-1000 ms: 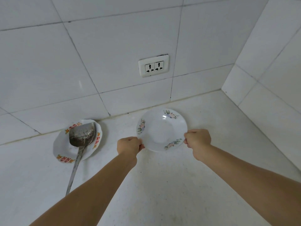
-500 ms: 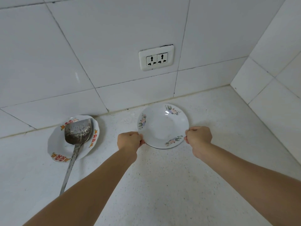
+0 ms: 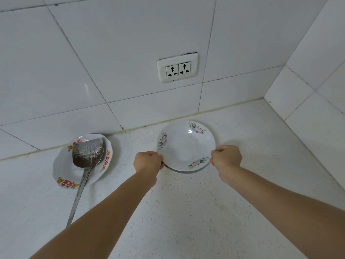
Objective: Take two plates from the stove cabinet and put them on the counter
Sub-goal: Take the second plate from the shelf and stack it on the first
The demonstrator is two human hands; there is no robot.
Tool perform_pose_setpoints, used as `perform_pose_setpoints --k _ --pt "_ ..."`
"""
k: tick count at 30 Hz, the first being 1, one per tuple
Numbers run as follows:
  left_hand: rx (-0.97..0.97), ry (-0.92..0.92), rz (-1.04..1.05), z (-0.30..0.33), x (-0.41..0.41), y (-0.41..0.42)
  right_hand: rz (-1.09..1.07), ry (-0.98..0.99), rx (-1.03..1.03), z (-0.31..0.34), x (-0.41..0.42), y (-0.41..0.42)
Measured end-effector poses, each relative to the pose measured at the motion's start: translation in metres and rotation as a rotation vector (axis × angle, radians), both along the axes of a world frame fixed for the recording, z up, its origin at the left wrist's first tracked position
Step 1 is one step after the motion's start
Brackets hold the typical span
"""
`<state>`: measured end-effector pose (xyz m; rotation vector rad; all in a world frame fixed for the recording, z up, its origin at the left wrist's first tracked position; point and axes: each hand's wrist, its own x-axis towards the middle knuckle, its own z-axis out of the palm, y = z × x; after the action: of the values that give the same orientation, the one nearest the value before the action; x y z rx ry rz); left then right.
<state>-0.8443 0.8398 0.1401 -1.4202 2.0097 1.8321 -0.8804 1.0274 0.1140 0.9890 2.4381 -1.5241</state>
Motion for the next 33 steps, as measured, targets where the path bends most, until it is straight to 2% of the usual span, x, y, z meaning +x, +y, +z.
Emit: perform_pose_setpoints --k 16,33 --pt "-0.235 -0.045 -0.13 0.002 -0.003 -0.004 0.004 -0.009 0.009 0.001 0.008 0.002" --pt "-0.117 -0.057 -0.031 -0.01 0.004 0.002 0.067 0.017 0.067 0.004 -0.006 0.006"
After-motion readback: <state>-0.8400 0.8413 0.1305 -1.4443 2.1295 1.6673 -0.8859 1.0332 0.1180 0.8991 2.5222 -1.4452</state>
